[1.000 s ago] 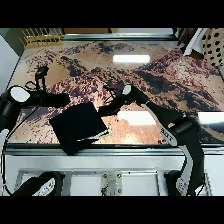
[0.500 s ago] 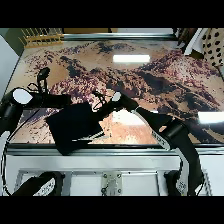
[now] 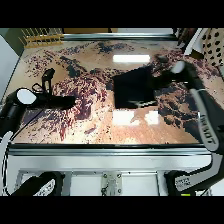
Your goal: Fold the clothes and pants, and hang the long-sleeved shirts on hangers.
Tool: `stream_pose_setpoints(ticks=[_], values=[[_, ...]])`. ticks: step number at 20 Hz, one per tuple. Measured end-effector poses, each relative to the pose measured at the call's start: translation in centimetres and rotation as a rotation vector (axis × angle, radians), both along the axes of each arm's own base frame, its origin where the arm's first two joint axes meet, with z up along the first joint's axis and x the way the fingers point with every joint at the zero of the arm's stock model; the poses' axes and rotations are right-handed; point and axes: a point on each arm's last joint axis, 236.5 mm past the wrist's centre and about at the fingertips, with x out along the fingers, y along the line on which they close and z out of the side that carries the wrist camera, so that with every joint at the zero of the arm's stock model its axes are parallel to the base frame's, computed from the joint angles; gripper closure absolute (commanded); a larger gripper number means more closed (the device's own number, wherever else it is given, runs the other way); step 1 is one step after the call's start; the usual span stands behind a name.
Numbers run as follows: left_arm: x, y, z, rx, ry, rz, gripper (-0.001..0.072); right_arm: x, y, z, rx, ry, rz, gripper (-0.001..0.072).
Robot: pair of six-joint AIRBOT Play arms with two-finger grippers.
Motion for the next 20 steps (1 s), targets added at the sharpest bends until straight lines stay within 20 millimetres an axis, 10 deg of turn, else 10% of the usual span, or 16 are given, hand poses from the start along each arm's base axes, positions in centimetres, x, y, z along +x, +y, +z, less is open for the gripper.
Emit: stream_pose_setpoints(ticks=[4, 8, 11, 17, 18, 20], values=[[-0.6, -3.4, 0.3, -0.009, -0.025, -0.067, 0.0703, -3.4, -17.2, 1.0, -0.020, 0.023, -0.411, 0.0690], [-1.0, -6.0, 0.7, -0.019, -0.052, -0.115, 0.0703, -11.4, -27.6, 0.0, 0.014, 0.062, -0.793, 0.0691], [-1.1, -6.8, 0.8, -0.022, -0.063, -0.127, 0.0703, -18.2, -29.3, -2.0, 0.054, 0.113, -0.996, 0.0690], [-1.2, -7.2, 0.9, -0.027, -0.065, -0.127, 0.0704, -25.9, -25.7, -6.5, 0.089, 0.206, -1.138, 0.0673], [-1.2, -7.2, 0.9, -0.027, -0.065, -0.127, 0.0703, -26.6, -25.3, -6.9, 0.087, 0.218, -1.138, 0.0534], [-1.2, -7.2, 0.9, -0.028, -0.065, -0.127, 0.0703, -27.7, -25.1, -6.9, 0.046, 0.231, -1.099, 0.0032]])
